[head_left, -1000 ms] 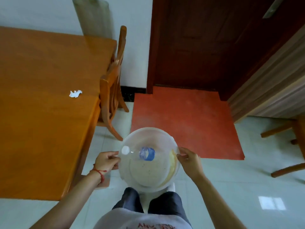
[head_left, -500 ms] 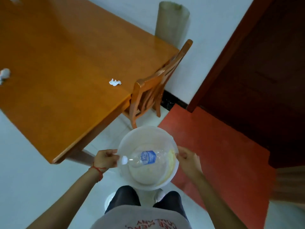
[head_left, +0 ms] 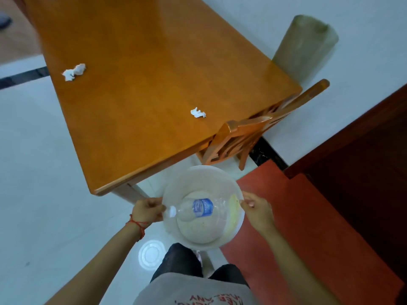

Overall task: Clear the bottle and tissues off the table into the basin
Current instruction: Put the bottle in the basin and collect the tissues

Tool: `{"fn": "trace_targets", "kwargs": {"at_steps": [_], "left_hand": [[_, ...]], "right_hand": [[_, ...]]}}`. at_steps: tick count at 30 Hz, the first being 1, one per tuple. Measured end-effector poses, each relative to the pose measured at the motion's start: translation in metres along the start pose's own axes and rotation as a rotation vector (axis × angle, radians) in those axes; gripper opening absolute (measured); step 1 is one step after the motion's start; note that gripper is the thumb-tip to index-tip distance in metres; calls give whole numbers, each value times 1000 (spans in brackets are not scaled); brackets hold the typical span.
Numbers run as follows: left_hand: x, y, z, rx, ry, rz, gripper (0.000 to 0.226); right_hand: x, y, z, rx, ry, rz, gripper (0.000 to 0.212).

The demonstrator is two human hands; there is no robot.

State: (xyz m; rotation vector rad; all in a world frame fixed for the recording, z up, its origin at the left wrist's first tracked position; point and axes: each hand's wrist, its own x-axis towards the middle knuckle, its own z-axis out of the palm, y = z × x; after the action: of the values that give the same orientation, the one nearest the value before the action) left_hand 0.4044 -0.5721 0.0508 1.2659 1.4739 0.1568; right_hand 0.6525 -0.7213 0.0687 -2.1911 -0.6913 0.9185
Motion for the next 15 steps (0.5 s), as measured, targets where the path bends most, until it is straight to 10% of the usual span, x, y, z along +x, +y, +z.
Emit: {"fn": "trace_targets", "kwargs": {"at_steps": [15], "left_hand": [[37, 19, 1, -63, 51, -89, 29]], "right_hand": [[72, -26, 3, -77, -77, -89, 29]]}}
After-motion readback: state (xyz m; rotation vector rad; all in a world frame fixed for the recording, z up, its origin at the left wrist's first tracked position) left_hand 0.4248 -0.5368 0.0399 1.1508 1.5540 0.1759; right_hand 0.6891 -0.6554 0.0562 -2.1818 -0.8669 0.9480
